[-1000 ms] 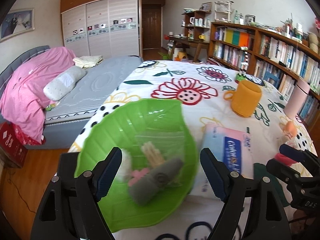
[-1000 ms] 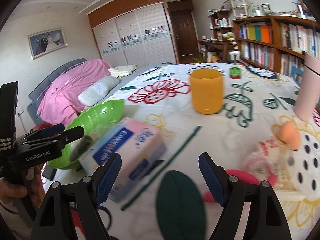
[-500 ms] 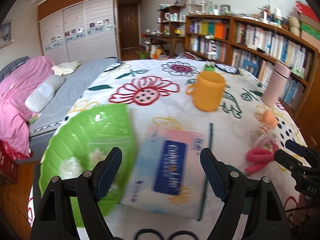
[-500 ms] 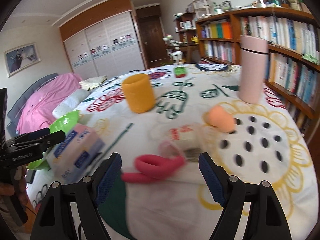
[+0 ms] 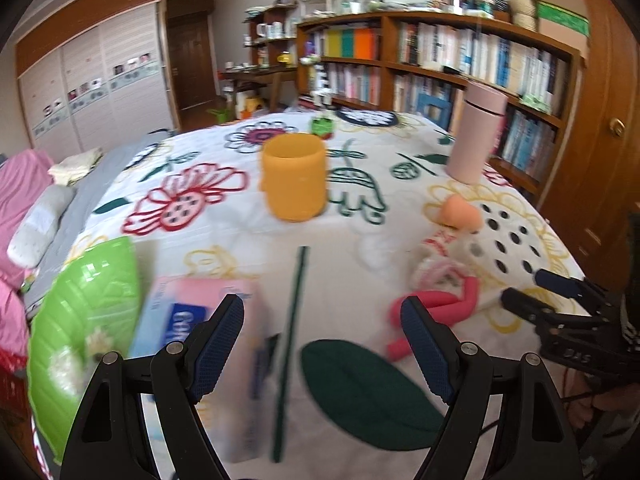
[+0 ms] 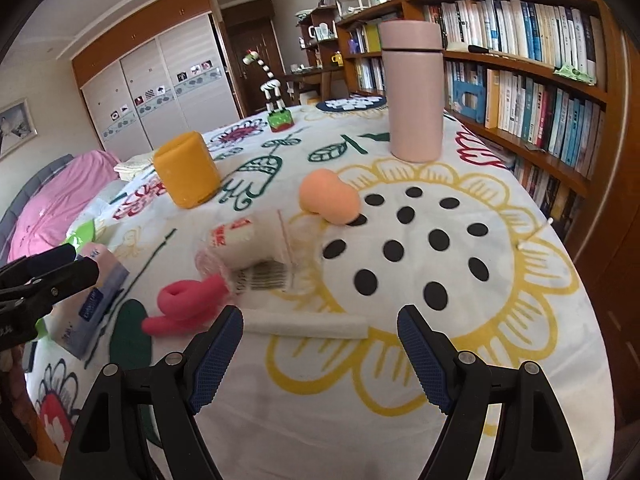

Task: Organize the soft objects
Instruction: 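Move both grippers back over the table toward the pink foam tube, then grasp the pink foam tube with the left gripper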

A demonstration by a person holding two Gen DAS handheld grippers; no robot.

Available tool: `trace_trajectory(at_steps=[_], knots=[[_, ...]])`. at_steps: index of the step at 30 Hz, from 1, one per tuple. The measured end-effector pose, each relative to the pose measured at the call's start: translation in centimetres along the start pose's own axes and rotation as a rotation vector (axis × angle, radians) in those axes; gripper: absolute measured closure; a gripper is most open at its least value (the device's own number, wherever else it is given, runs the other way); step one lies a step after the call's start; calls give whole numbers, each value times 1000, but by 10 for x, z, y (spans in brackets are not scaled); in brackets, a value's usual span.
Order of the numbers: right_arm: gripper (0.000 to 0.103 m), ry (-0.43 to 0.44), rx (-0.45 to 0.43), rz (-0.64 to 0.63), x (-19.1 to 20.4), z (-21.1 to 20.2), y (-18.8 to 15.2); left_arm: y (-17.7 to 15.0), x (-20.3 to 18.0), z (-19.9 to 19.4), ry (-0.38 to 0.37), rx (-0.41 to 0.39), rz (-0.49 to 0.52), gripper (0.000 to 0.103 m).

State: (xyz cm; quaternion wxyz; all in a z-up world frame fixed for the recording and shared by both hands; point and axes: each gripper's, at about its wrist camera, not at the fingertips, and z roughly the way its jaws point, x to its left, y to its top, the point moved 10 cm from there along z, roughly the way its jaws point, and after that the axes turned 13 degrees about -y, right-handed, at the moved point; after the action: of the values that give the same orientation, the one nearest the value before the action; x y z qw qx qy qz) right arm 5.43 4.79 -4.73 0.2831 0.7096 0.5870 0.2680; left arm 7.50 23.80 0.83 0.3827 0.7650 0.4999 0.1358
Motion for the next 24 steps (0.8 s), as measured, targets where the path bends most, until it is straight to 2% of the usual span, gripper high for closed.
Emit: trace_trajectory(at_steps=[7, 20, 24], knots=[[20, -8, -5, 35, -16, 2, 2, -3, -34, 31, -94, 46, 54, 22], [20, -3, -14, 81, -28, 3, 9, -16, -62, 74, -280, 139, 27, 21], [20, -1, -21, 91, -28, 3, 12, -21, -67, 78, -301, 152, 29, 22]])
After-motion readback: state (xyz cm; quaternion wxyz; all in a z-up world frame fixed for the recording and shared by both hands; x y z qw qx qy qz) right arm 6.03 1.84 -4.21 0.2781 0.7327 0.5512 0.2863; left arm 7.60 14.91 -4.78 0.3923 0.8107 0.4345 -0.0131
